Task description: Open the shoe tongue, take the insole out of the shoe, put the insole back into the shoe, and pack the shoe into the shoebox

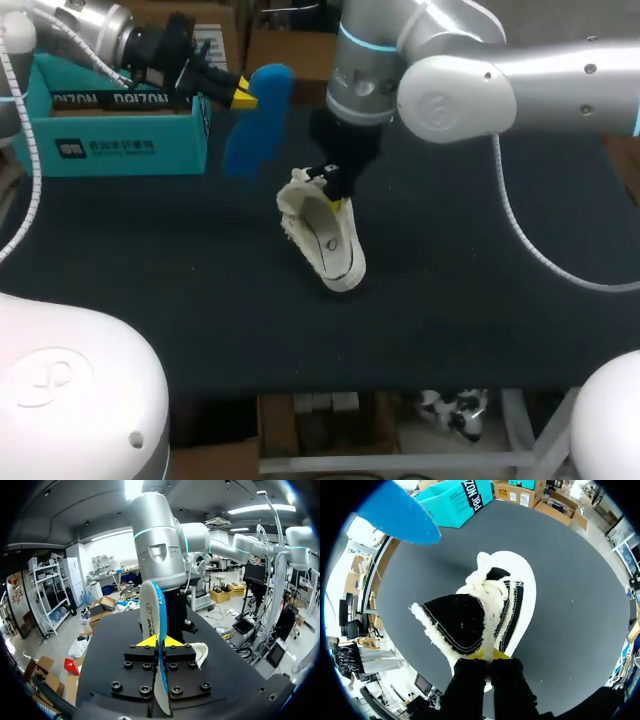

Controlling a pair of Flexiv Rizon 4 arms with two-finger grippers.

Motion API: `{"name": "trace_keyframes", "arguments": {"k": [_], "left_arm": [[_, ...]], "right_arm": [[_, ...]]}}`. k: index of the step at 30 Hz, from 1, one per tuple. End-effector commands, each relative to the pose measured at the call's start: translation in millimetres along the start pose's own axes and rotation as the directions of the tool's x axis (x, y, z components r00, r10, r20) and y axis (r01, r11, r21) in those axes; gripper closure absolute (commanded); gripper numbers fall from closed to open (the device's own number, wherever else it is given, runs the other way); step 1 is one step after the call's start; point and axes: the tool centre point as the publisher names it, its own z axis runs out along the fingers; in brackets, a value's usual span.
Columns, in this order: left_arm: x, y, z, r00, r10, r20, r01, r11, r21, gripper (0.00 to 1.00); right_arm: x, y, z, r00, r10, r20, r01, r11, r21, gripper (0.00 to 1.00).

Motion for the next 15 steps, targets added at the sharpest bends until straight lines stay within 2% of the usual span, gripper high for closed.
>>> {"name": "trace_keyframes", "arguments": {"k": [1, 15], "left_arm": [[-13.4, 2.9, 4, 0.974, 0.006, -0.226, -0.004, 1.0, 0.011, 1.0], [-14.9, 5.4, 10, 0.974, 0.001, -0.228, 0.001, 1.0, 0.01, 1.0]], "right_arm": [[3, -11, 3, 1.0, 0.027, 0.006, -0.026, 0.995, -0.093, 1.0], [-23, -25, 9, 0.994, 0.106, -0.005, -0.105, 0.986, -0.127, 1.0]]}}
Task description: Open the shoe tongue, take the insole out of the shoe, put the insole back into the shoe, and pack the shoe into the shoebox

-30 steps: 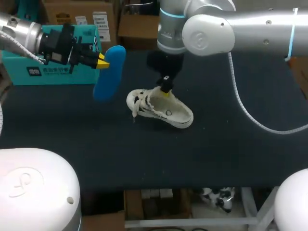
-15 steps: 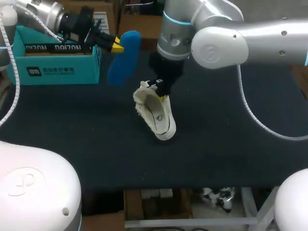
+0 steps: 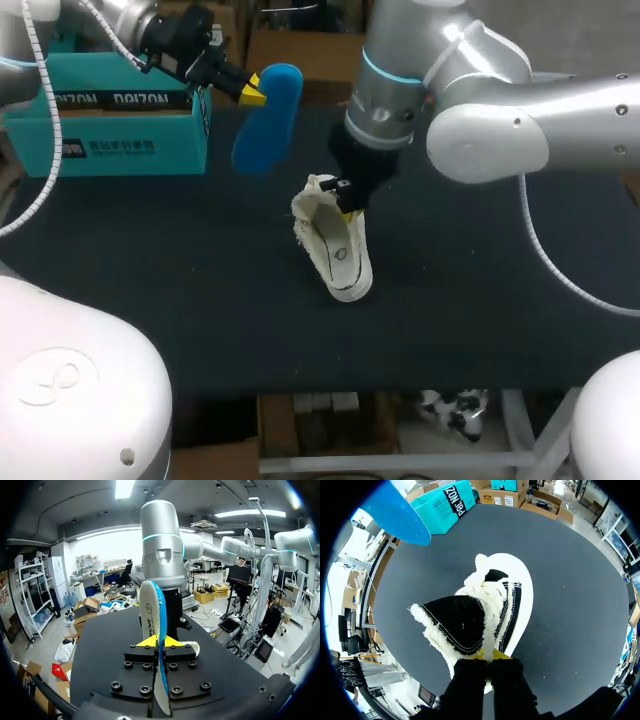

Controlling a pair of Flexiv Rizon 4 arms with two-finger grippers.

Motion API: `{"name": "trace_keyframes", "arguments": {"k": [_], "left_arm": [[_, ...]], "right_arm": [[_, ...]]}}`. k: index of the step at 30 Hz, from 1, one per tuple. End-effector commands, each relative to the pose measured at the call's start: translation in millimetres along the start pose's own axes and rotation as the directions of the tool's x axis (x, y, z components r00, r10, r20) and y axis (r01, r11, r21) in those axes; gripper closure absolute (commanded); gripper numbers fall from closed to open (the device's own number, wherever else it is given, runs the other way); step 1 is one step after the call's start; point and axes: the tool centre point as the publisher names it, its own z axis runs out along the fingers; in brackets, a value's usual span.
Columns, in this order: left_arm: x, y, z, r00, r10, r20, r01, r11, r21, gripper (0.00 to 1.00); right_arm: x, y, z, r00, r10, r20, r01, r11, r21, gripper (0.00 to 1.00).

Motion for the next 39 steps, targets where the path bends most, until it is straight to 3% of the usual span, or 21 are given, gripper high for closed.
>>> {"name": "trace_keyframes", "arguments": {"k": [1, 5, 6, 7, 8, 16, 19, 22, 23, 34, 36, 37, 39], "left_arm": [[-4.7, 0.4, 1, 0.998, -0.001, -0.063, 0.001, 1.0, 0.003, 1.0], [-3.5, -1.1, 6, 0.998, -0.001, -0.064, 0.001, 1.0, 0.006, 1.0], [-3.0, -1.9, 7, 0.998, 0.0, -0.065, 0.0, 1.0, 0.006, 1.0], [-2.4, -3.0, 9, 0.998, 0.003, -0.068, -0.003, 1.0, 0.007, 1.0], [-1.8, -4.0, 11, 0.998, 0.005, -0.07, -0.004, 1.0, 0.008, 1.0], [10.7, -20.2, 24, 0.994, 0.044, -0.097, -0.041, 0.999, 0.029, 1.0], [20.5, -27.2, 26, 0.993, 0.058, -0.107, -0.052, 0.997, 0.06, 1.0], [28.2, -36.1, 25, 0.993, 0.036, -0.117, -0.023, 0.993, 0.112, 1.0], [31.0, -38.8, 24, 0.995, -0.008, -0.101, 0.019, 0.994, 0.106, 1.0], [31.0, -38.8, 24, 0.995, -0.008, -0.101, 0.019, 0.994, 0.106, 1.0], [46.4, -37.1, 23, 0.993, -0.019, -0.113, 0.033, 0.992, 0.124, 1.0], [57.3, -37.2, 25, 0.999, 0.001, -0.049, 0.003, 0.996, 0.095, 1.0], [73.2, -38.5, 26, 0.999, 0.018, -0.044, -0.013, 0.991, 0.133, 1.0]], "right_arm": [[-10, -7, -2, 1.0, 0.008, -0.017, -0.009, 0.999, -0.052, 1.0], [-18, -10, -1, 0.999, 0.022, -0.032, -0.024, 0.998, -0.063, 1.0], [-19, -11, -1, 0.999, 0.022, -0.034, -0.024, 0.998, -0.064, 0.82], [-20, -11, -1, 0.999, 0.025, -0.035, -0.027, 0.998, -0.065, 0.21], [-22, -11, -2, 0.999, 0.027, -0.036, -0.029, 0.997, -0.065, 0.0], [-33, -29, -20, 0.996, 0.076, -0.041, -0.079, 0.994, -0.08, 0.0], [-36, -42, -33, 0.993, 0.112, -0.044, -0.117, 0.986, -0.123, 0.0], [-36, -42, -33, 0.993, 0.112, -0.044, -0.117, 0.986, -0.123, 0.0], [-36, -42, -33, 0.993, 0.112, -0.044, -0.117, 0.986, -0.123, 0.0], [-36, -42, -33, 0.993, 0.112, -0.044, -0.117, 0.986, -0.123, 0.0], [-41, -42, -42, 0.99, 0.103, -0.098, -0.111, 0.991, -0.073, 0.0], [-45, -44, -49, 0.979, 0.16, -0.126, -0.166, 0.985, -0.041, 0.0], [-49, -51, -62, 0.959, 0.225, -0.171, -0.231, 0.973, -0.017, 0.0]]}}
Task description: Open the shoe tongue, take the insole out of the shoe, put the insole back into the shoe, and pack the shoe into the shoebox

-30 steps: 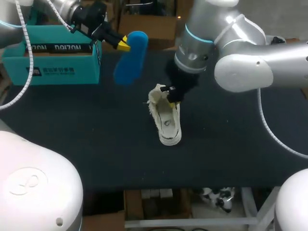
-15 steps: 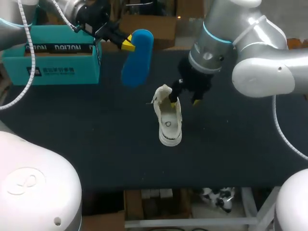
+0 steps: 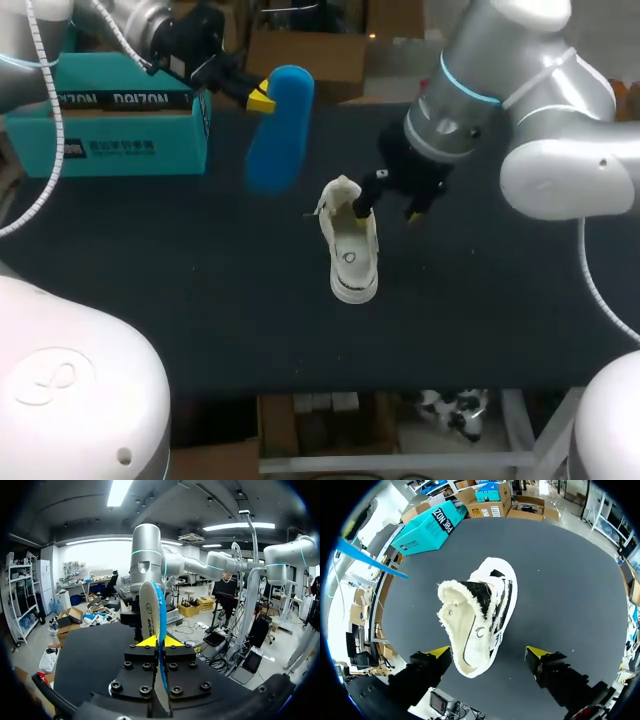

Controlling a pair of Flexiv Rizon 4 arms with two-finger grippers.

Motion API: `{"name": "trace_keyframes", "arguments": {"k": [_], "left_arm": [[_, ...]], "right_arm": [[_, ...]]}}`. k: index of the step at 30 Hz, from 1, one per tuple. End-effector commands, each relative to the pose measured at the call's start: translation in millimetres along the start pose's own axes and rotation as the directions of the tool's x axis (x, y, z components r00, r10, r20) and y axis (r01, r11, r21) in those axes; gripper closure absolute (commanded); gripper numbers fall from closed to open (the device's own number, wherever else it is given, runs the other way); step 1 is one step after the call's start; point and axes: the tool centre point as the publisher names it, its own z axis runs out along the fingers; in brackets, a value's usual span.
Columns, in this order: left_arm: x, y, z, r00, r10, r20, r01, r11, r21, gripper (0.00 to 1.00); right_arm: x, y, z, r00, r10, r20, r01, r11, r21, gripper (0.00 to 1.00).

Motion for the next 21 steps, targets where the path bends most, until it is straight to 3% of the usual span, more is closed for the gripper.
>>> {"name": "trace_keyframes", "arguments": {"k": [1, 5, 11, 19, 21], "left_arm": [[35.4, 0.3, 9, 0.994, 0.048, 0.102, -0.049, 0.999, 0.012, 1.0], [61.4, -1.8, 27, 0.986, 0.091, 0.136, -0.093, 0.996, 0.006, 1.0], [73.1, -4.4, 46, 0.987, 0.1, 0.127, -0.108, 0.993, 0.056, 1.0], [80.5, -9.8, 84, 0.976, 0.194, 0.102, -0.202, 0.977, 0.074, 1.0], [81.4, -8.7, 91, 0.97, 0.215, 0.11, -0.224, 0.972, 0.073, 1.0]], "right_arm": [[-16, -2, -35, 0.986, 0.134, -0.1, -0.125, 0.988, 0.092, 0.0], [-18, -15, -52, 0.935, 0.276, -0.222, -0.25, 0.958, 0.139, 0.0], [-15, -17, -55, 0.937, 0.273, -0.218, -0.248, 0.959, 0.138, 0.0], [-15, -17, -55, 0.937, 0.273, -0.218, -0.248, 0.959, 0.138, 0.0], [-12, -16, -56, 0.908, 0.365, -0.206, -0.326, 0.924, 0.2, 0.0]]}}
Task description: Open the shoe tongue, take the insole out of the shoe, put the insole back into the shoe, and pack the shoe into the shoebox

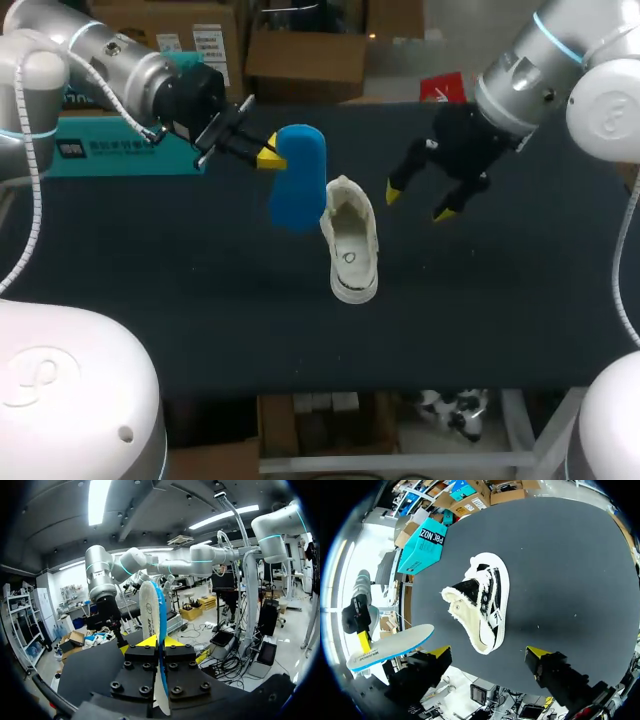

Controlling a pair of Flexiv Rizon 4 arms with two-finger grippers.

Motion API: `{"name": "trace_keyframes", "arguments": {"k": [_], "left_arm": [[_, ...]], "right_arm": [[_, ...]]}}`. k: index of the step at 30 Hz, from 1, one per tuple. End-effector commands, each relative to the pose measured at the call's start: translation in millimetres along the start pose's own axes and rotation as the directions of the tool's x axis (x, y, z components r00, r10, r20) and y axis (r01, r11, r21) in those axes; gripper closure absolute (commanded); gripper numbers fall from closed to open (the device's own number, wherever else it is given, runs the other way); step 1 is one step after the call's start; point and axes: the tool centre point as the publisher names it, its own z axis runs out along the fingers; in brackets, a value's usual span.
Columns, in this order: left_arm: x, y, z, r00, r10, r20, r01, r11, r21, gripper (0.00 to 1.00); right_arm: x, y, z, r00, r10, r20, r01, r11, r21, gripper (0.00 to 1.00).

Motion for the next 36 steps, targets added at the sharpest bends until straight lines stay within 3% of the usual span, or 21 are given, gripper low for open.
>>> {"name": "trace_keyframes", "arguments": {"k": [1, 3, 4, 5, 6, 7, 9, 22, 23, 25, 26, 29, 31, 36], "left_arm": [[3.6, 1.5, 20, 0.996, 0.029, 0.08, -0.029, 1.0, -0.007, 1.0], [3.5, 4.0, 25, 0.996, 0.036, 0.088, -0.035, 0.999, -0.01, 1.0], [3.1, 4.9, 26, 0.996, 0.036, 0.087, -0.035, 0.999, -0.009, 1.0], [2.8, 5.8, 28, 0.995, 0.036, 0.088, -0.036, 0.999, -0.008, 1.0], [2.6, 6.6, 28, 0.995, 0.038, 0.089, -0.037, 0.999, -0.007, 1.0], [2.6, 7.3, 29, 0.996, 0.037, 0.086, -0.037, 0.999, -0.001, 1.0], [2.3, 8.9, 30, 0.996, 0.038, 0.085, -0.039, 0.999, 0.007, 1.0], [6.1, 7.1, 42, 0.995, 0.091, 0.036, -0.094, 0.993, 0.075, 1.0], [6.7, 6.2, 44, 0.994, 0.102, 0.037, -0.104, 0.992, 0.077, 1.0], [8.0, 5.0, 47, 0.992, 0.118, 0.041, -0.121, 0.99, 0.071, 1.0], [8.6, 4.9, 49, 0.99, 0.13, 0.047, -0.133, 0.989, 0.065, 1.0], [10.1, 6.1, 57, 0.986, 0.158, 0.054, -0.161, 0.985, 0.056, 1.0], [9.7, 8.5, 65, 0.986, 0.155, 0.057, -0.157, 0.987, 0.036, 1.0], [10.5, 13.1, 79, 0.98, 0.182, 0.084, -0.183, 0.983, 0.002, 1.0]], "right_arm": [[4, 0, 0, 0.99, 0.139, -0.032, -0.136, 0.986, 0.092, 0.0], [6, -3, -1, 0.964, 0.254, -0.08, -0.246, 0.964, 0.1, 0.0], [5, -5, -1, 0.932, 0.331, -0.15, -0.309, 0.939, 0.151, 0.0], [5, -8, -1, 0.889, 0.405, -0.216, -0.38, 0.913, 0.148, 0.0], [5, -12, -3, 0.857, 0.453, -0.245, -0.417, 0.89, 0.184, 0.0], [9, -16, 1, 0.838, 0.468, -0.28, -0.395, 0.875, 0.278, 0.0], [20, -24, -1, 0.851, 0.445, -0.278, -0.365, 0.883, 0.295, 0.0], [20, -24, -1, 0.851, 0.445, -0.278, -0.365, 0.883, 0.295, 0.0], [21, -21, 1, 0.803, 0.512, -0.306, -0.405, 0.844, 0.35, 0.0], [22, -20, 3, 0.764, 0.573, -0.296, -0.458, 0.805, 0.378, 0.0], [25, -20, 6, 0.709, 0.632, -0.314, -0.486, 0.76, 0.431, 0.0], [29, -24, 7, 0.611, 0.714, -0.342, -0.53, 0.69, 0.494, 0.0], [33, -27, 7, 0.584, 0.736, -0.342, -0.551, 0.669, 0.499, 0.0], [38, -34, 8, 0.495, 0.815, -0.303, -0.613, 0.574, 0.543, 0.0]]}}
